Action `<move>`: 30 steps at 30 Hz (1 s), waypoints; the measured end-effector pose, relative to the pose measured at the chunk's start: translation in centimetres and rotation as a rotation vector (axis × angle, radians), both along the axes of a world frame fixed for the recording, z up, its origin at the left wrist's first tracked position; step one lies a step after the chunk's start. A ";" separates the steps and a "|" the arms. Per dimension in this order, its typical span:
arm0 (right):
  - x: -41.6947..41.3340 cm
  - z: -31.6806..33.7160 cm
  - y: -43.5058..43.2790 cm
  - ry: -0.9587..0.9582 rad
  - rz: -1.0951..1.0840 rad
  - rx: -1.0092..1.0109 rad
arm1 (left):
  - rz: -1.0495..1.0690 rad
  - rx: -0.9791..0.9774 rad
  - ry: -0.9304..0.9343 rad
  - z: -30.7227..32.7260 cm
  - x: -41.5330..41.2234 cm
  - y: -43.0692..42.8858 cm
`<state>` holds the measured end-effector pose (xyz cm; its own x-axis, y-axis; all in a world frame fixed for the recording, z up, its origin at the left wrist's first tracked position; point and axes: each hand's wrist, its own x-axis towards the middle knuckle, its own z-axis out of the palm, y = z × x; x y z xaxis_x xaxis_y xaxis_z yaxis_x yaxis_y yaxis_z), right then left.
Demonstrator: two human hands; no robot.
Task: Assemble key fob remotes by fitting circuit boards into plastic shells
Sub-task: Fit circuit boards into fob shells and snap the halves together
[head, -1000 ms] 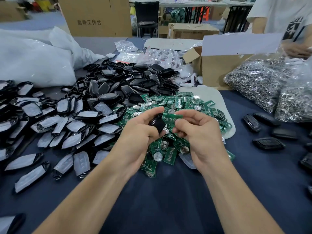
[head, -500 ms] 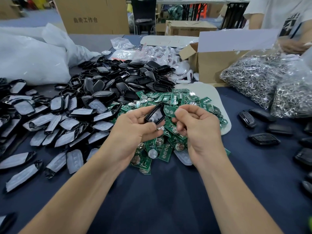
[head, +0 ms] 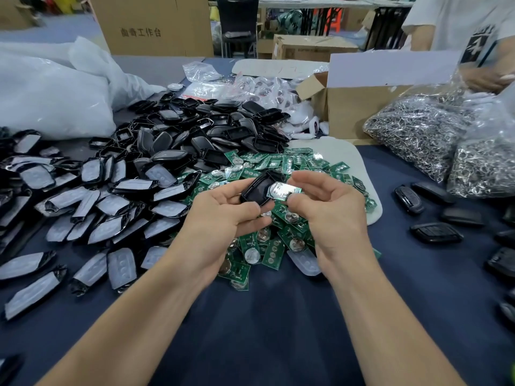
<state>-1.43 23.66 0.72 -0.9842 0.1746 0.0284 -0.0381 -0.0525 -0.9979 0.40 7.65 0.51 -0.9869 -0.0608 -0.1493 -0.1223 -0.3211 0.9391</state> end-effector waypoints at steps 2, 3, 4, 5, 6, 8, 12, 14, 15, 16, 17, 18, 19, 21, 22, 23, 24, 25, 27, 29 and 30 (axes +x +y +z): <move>0.0 -0.1 0.0 0.047 -0.041 0.105 | -0.016 0.004 -0.005 0.0 0.1 0.1; -0.1 -0.2 0.0 0.065 -0.064 0.125 | -0.021 0.006 -0.006 0.1 0.1 0.1; -0.2 -0.3 0.0 0.075 -0.085 0.124 | -0.021 0.008 -0.005 0.1 0.1 0.1; -0.2 -0.3 0.0 0.078 -0.103 0.108 | -0.016 0.006 -0.005 0.2 0.1 0.2; -0.3 -0.3 0.1 0.076 -0.115 0.086 | -0.009 -0.004 -0.004 0.2 0.1 0.2; -0.3 -0.2 0.2 0.068 -0.110 0.054 | 0.007 -0.067 0.002 0.2 0.1 0.2; 0.0 0.2 0.1 0.086 -0.017 0.025 | 0.024 -0.258 0.032 0.0 0.2 0.4; 0.1 0.3 -0.1 0.113 -0.014 0.014 | 0.027 -0.289 0.027 -0.1 0.3 0.6; 0.1 0.4 -0.2 0.126 -0.034 0.003 | 0.025 -0.287 0.017 0.0 0.3 0.6; 0.1 0.4 -0.2 0.136 -0.065 -0.007 | 0.022 -0.280 0.007 0.0 0.3 0.6; 0.1 0.4 -0.2 0.142 -0.100 -0.005 | 0.020 -0.270 -0.004 0.1 0.3 0.6; 0.1 0.4 -0.2 0.147 -0.128 0.005 | 0.019 -0.262 -0.014 0.2 0.3 0.5; 0.1 0.4 -0.1 0.147 -0.148 0.011 | 0.017 -0.254 -0.022 0.3 0.3 0.5; 0.0 0.5 0.0 0.141 -0.162 -0.023 | 0.005 -0.228 -0.039 0.4 0.3 0.4; 0.0 0.6 0.1 0.138 -0.158 -0.053 | -0.006 -0.211 -0.046 0.5 0.3 0.4; 0.0 0.8 0.1 0.138 -0.147 -0.083 | -0.016 -0.196 -0.052 0.5 0.3 0.4; 0.0 0.9 0.1 0.139 -0.134 -0.108 | -0.026 -0.184 -0.057 0.5 0.3 0.4; 0.0 1.0 0.1 0.137 -0.118 -0.126 | -0.031 -0.173 -0.063 0.5 0.3 0.4; 0.2 1.1 0.0 0.131 -0.083 -0.127 | -0.039 -0.154 -0.070 0.4 0.3 0.4; 0.3 0.9 -0.1 0.117 -0.050 -0.109 | -0.046 -0.150 -0.073 0.4 0.4 0.3; 0.3 0.8 -0.2 0.101 -0.036 -0.094 | -0.045 -0.144 -0.072 0.4 0.4 0.3</move>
